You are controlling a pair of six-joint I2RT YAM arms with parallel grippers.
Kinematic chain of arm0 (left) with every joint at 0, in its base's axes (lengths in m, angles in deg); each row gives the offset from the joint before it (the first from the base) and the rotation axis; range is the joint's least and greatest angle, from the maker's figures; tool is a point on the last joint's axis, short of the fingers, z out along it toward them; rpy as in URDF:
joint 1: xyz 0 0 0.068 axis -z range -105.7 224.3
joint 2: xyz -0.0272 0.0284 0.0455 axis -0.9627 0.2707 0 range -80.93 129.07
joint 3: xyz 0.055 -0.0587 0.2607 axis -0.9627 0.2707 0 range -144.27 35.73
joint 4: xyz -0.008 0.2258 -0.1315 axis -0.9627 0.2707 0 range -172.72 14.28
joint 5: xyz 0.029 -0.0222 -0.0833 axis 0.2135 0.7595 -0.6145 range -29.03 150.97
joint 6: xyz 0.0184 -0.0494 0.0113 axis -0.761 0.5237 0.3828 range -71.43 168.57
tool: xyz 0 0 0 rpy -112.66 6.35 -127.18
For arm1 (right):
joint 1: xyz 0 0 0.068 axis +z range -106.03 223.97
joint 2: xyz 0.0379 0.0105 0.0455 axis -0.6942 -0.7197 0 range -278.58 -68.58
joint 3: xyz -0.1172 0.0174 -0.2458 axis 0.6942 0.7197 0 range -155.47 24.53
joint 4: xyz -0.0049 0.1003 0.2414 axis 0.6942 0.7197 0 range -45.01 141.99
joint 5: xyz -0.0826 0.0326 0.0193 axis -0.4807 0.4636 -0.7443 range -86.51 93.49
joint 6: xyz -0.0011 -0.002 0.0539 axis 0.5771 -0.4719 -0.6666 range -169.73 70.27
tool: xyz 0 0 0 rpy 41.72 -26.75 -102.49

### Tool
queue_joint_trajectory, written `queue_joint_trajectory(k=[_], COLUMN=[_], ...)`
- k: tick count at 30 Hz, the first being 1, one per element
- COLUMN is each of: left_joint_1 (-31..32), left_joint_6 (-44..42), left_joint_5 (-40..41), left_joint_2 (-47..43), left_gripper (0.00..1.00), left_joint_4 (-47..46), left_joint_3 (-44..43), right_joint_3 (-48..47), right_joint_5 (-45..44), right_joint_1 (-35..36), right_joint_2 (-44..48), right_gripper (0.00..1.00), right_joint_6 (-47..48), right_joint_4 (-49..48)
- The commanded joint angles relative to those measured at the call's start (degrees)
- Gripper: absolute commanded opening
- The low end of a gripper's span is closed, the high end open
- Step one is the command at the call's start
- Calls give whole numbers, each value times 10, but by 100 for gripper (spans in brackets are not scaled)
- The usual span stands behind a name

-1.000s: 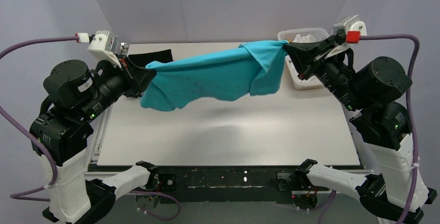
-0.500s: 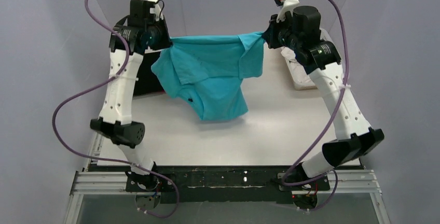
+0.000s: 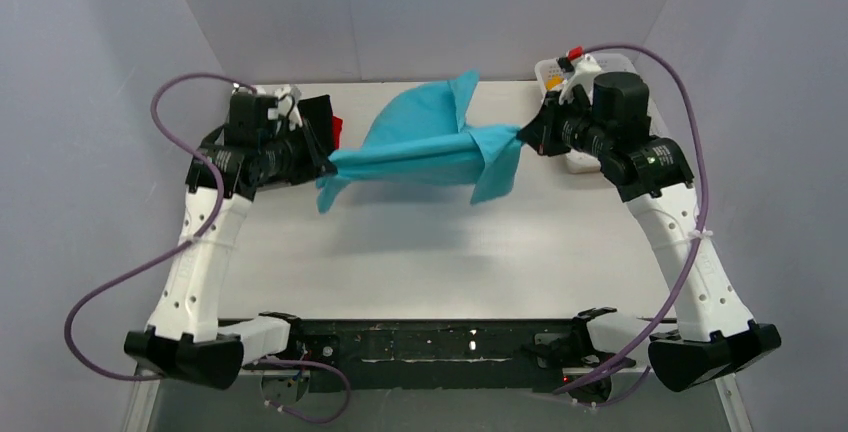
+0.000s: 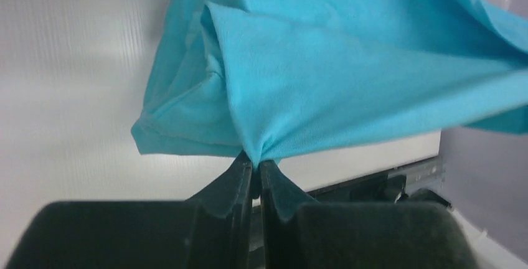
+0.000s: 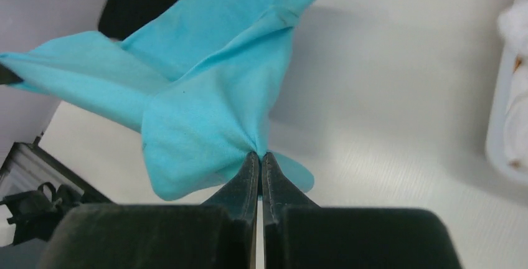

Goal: Fold and stack the t-shirts
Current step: Flatten out the tshirt

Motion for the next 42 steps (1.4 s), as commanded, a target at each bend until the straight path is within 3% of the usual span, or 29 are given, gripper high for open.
queue_joint_trajectory(k=[1, 3, 4, 5, 10, 13, 14, 18, 22, 26, 29, 33, 37, 42], left_joint_1=[11, 29, 38, 47, 56, 56, 56, 56, 52, 36, 33, 17, -25, -29], left_joint_6=[82, 114, 124, 135, 149, 142, 142, 155, 163, 164, 164, 142, 129, 124], left_joint_5=[-54, -84, -101, -109, -58, 2, 12, 18, 32, 25, 29, 57, 19, -22], left_joint_2=[-123, -166, -181, -193, -231, -226, -218, -154, -83, -28, 13, 67, 114, 141], left_gripper=[19, 74, 93, 98, 98, 98, 98, 98, 98, 98, 98, 98, 98, 98], left_joint_4=[14, -13, -17, -15, 42, 101, 107, 110, 82, 31, 4, -19, -29, -59], left_joint_3=[262, 388, 428, 459, 502, 483, 483, 480, 473, 460, 435, 405, 381, 387], right_joint_3=[158, 213, 231, 241, 212, 199, 203, 246, 309, 344, 356, 349, 324, 276], right_joint_5=[-17, -19, -29, -48, -202, -234, -237, -201, -181, -132, -99, -111, -112, -101], right_joint_1=[-31, -46, -55, -62, -70, -70, -70, -62, 32, 128, 162, 162, 137, 80], right_joint_2=[12, 6, -8, -27, -123, -135, -129, -83, -28, -51, -100, -169, -239, -309], right_gripper=[1, 1, 1, 5, 55, 73, 75, 77, 78, 78, 77, 77, 77, 76], right_joint_6=[-74, -74, -78, -86, -125, -132, -134, -118, -74, -102, -130, -144, -138, -114], right_joint_4=[77, 84, 93, 106, 147, 155, 151, 111, 52, -2, -40, -68, -81, -90])
